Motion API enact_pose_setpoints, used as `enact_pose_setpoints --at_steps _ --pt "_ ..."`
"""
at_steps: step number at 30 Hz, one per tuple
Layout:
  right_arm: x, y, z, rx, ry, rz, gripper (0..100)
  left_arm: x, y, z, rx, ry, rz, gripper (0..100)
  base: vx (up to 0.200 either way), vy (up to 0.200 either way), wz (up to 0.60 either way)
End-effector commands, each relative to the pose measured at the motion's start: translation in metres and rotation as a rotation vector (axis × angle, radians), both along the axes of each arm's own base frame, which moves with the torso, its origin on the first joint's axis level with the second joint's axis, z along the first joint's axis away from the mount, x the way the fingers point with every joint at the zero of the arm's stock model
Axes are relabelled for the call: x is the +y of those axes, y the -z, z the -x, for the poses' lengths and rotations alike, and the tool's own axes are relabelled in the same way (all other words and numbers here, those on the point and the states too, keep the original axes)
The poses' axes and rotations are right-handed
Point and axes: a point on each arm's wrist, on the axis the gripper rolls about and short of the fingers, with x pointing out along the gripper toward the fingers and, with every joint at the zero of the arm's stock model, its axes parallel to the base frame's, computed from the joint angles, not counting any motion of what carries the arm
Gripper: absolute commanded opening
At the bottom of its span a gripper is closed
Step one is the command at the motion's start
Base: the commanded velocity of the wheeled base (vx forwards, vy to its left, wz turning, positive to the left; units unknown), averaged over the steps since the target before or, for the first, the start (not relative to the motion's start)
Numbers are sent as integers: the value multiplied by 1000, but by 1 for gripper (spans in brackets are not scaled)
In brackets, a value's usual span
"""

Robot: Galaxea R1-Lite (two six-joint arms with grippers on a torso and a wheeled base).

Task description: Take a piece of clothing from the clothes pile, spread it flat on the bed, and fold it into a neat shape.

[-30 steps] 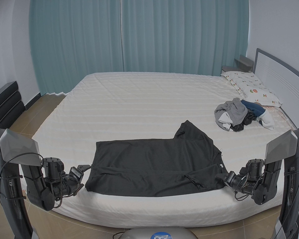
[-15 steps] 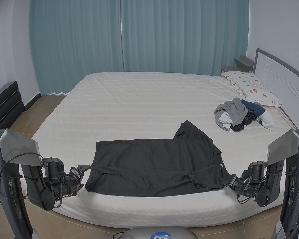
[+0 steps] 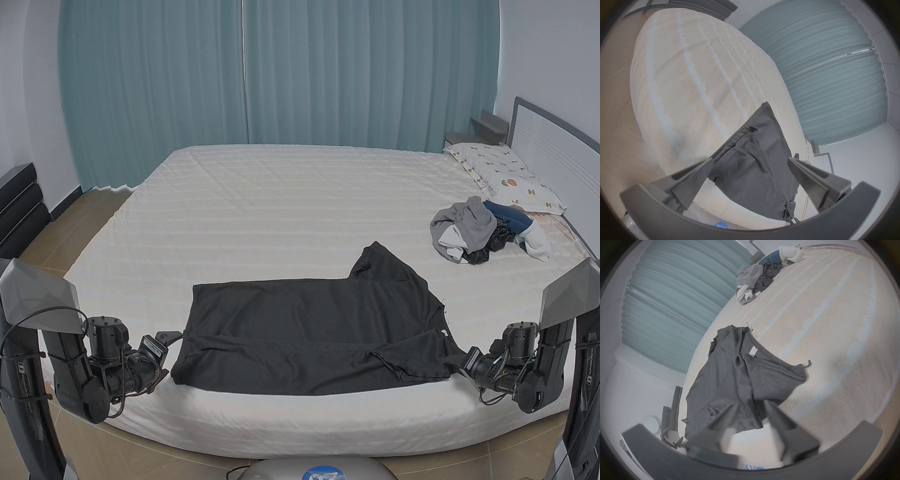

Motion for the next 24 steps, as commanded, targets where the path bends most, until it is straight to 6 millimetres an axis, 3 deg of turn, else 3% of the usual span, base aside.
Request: enact_pose_setpoints --at_steps 1,10,12,22,24 --pt "-3 -7 -1 -34 9 -3 100 0 0 0 0 0 2 100 0 0 0" --pt "-36 -45 -8 -169 119 -86 100 2 -1 -1 -4 -6 1 100 0 0 0" --pt "-43 -49 -11 -183 152 -126 100 2 0 0 -2 -2 -6 100 200 0 0" --pt "-61 -39 -25 -159 219 -269 100 2 0 -1 -7 1 -11 100 200 0 0" --pt "-66 -38 -26 -152 222 -306 100 2 -1 -2 -11 1 -9 100 0 0 0"
